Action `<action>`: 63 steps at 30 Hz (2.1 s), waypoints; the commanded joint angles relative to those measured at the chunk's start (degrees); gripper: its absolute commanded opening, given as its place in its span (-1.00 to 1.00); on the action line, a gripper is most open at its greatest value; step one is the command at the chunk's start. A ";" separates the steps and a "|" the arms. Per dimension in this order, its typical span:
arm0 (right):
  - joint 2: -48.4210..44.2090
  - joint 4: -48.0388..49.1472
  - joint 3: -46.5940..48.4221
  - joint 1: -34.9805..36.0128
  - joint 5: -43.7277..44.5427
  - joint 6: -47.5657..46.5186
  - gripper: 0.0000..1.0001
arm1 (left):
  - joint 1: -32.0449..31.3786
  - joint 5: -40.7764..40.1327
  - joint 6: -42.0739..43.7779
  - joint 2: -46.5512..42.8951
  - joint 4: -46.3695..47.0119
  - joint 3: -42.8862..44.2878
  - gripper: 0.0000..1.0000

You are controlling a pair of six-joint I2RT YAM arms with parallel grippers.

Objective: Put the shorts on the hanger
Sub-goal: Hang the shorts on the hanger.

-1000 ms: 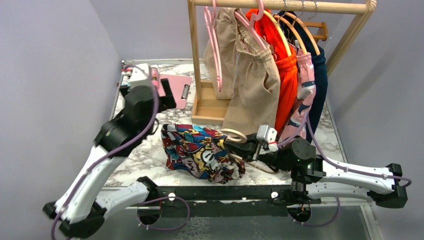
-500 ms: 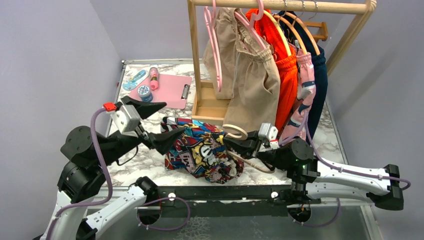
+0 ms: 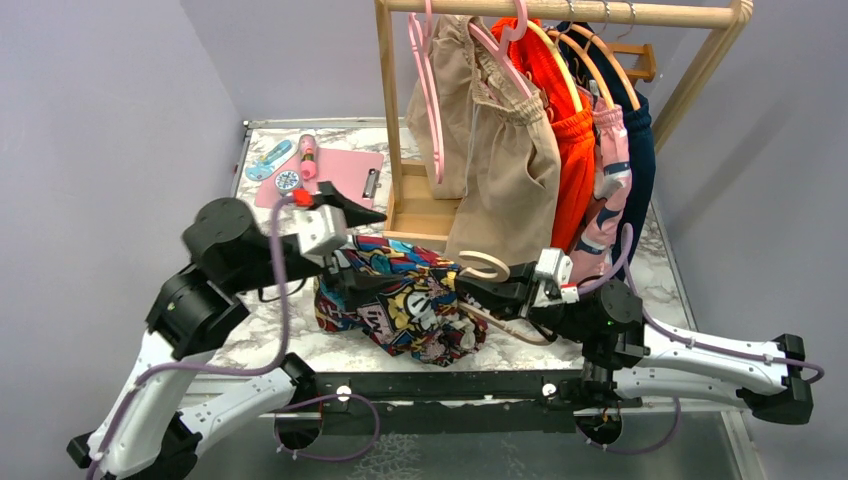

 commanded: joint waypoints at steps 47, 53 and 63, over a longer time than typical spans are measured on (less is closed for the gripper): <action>0.63 -1.23 5.21 -0.23 -7.65 -0.56 -0.98 | -15.07 -5.95 21.49 10.58 -10.36 -4.60 0.23; 1.83 -0.36 5.12 -0.15 -8.51 -0.22 -0.98 | -15.34 -3.32 20.56 11.52 -9.59 -3.65 -0.34; 1.24 -5.12 7.22 -0.20 -9.80 -1.19 -0.89 | -15.40 -4.25 19.03 10.15 -8.55 -5.91 -1.00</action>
